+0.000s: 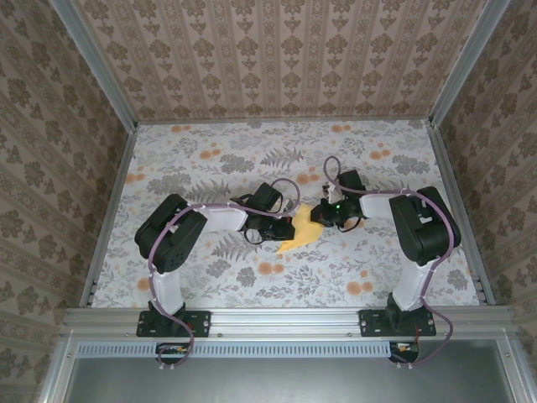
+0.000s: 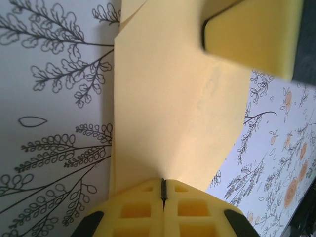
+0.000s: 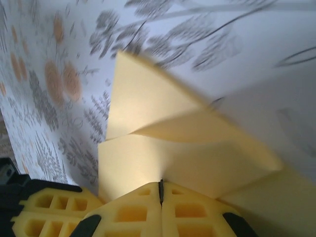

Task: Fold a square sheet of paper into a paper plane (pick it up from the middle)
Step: Fourth fold the wing at the center of the table.

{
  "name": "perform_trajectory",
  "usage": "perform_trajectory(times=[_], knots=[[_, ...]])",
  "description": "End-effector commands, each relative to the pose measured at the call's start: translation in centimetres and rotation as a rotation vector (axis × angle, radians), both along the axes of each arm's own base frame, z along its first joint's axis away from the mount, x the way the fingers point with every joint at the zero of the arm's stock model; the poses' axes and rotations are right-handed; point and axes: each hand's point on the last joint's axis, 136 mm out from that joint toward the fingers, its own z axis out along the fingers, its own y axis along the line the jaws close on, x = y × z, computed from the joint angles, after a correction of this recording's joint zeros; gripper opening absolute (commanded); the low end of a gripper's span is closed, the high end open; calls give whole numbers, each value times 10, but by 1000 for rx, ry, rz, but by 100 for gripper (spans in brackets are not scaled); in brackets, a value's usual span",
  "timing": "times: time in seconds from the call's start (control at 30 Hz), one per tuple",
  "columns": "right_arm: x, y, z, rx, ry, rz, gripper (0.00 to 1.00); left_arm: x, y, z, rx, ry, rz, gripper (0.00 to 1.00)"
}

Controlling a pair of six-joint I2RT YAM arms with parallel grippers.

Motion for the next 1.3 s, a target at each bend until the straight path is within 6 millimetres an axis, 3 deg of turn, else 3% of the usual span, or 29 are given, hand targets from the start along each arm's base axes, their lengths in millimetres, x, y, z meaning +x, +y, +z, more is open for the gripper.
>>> perform_trajectory(times=[0.0,0.17,0.27,0.43,0.57,0.73,0.97,1.07,1.17,1.27], knots=[[14,-41,-11,-113,-4,-146,8,-27,31,-38,148,127,23,0],[17,-37,29,-85,-112,-138,9,-25,27,-34,130,115,14,0],[9,-18,45,-69,-157,-87,9,-23,25,-33,124,111,12,0],[-3,25,42,-51,-147,11,9,-22,24,-33,126,111,12,0],[-1,39,25,-39,-102,34,9,-22,25,-33,130,114,14,0],[9,18,2,-68,-57,-17,8,-25,27,-35,133,118,15,0],[42,-45,-10,-108,-28,-199,8,-26,28,-35,128,120,15,0],[51,-59,1,-109,-44,-238,8,-26,28,-36,128,121,18,0],[52,-53,27,-77,-102,-225,8,-24,27,-34,122,118,19,0],[42,-44,46,-53,-129,-202,9,-22,24,-32,115,112,17,0]])
